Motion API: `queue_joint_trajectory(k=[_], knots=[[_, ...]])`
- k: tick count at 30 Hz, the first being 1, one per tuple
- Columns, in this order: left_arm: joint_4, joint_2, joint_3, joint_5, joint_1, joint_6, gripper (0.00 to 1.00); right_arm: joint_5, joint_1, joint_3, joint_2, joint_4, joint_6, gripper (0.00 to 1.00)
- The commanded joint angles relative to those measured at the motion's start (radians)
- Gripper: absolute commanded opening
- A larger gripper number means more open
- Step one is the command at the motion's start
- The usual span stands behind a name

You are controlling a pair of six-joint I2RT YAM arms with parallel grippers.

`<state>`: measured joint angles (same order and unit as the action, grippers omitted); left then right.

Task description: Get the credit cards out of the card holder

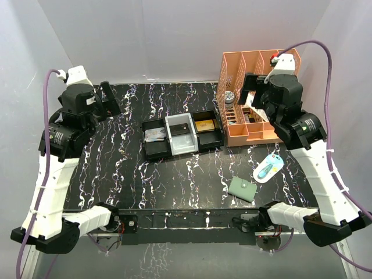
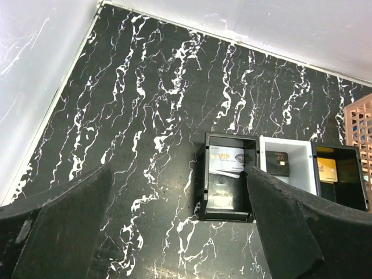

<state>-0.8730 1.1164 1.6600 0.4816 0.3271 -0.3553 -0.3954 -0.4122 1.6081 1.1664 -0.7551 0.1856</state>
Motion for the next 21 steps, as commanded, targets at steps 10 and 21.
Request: queue_joint_trajectory(k=[10, 21], knots=[[0.108, -0.114, -0.351, -0.378, -0.149, -0.025, 0.99, 0.379, 0.186, -0.407, -0.223, 0.04, 0.117, 0.98], [0.383, -0.169, -0.761, -0.912, -0.108, -0.187, 0.96, 0.507, 0.275, -0.675, -0.225, -0.129, 0.335, 0.98]])
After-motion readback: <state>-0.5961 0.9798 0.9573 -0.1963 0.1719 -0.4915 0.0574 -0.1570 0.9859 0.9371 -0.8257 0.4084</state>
